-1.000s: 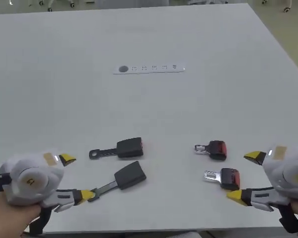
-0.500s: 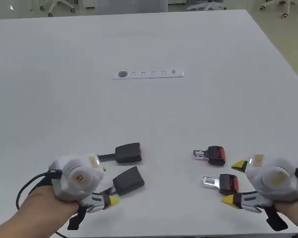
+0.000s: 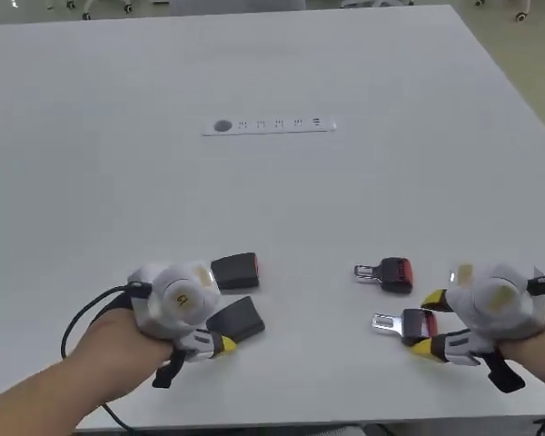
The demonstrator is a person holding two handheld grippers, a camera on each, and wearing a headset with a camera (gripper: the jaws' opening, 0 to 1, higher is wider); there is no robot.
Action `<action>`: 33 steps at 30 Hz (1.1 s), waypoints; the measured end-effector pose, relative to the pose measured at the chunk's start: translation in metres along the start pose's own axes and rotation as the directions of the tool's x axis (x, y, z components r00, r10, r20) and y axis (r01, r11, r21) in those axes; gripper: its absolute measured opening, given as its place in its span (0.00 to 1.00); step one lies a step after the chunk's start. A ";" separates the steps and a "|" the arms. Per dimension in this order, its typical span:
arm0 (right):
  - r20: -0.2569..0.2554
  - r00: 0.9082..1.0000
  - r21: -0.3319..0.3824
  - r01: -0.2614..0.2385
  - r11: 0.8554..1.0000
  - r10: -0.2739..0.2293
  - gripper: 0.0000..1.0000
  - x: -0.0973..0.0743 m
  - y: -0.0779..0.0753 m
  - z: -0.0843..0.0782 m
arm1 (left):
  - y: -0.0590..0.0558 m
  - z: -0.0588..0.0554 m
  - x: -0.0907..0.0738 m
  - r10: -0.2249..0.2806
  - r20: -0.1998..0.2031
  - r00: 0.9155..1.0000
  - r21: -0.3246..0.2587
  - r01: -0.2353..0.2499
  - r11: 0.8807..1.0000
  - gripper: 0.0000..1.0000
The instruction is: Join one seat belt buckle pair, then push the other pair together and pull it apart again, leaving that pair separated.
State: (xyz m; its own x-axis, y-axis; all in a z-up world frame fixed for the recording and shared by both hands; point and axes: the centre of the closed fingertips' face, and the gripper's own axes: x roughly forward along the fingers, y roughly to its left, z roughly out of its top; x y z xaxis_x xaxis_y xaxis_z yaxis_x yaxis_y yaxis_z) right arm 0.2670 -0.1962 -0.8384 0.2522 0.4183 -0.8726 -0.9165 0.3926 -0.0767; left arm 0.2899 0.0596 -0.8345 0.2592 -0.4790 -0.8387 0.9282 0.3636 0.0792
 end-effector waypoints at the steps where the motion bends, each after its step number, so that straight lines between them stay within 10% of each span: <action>1: -0.006 1.000 0.000 -0.006 1.000 0.006 0.41 0.001 0.000 -0.001 | -0.004 0.000 0.001 -0.028 -0.001 1.000 0.001 0.028 1.000 0.41; 11: -0.024 0.995 -0.025 -0.094 0.995 0.094 0.36 0.006 0.001 -0.005 | -0.009 -0.001 0.008 -0.105 -0.043 0.994 0.078 0.108 0.991 0.36; 21: -0.030 0.989 -0.088 -0.145 0.986 0.143 0.34 0.006 0.000 -0.005 | -0.017 0.002 0.010 -0.212 -0.098 0.972 0.203 0.228 0.952 0.34; 33: -0.044 0.987 -0.139 -0.159 0.977 0.154 0.34 0.007 0.000 -0.003 | -0.018 0.001 0.011 -0.220 -0.125 0.967 0.242 0.245 0.939 0.34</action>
State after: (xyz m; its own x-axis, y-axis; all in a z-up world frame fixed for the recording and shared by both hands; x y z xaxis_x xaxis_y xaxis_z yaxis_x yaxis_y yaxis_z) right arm 0.2679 -0.1961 -0.8457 0.0939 0.4374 -0.8944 -0.9791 0.2032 -0.0034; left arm 0.2761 0.0468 -0.8441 0.0132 -0.4438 -0.8961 0.9995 0.0310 -0.0006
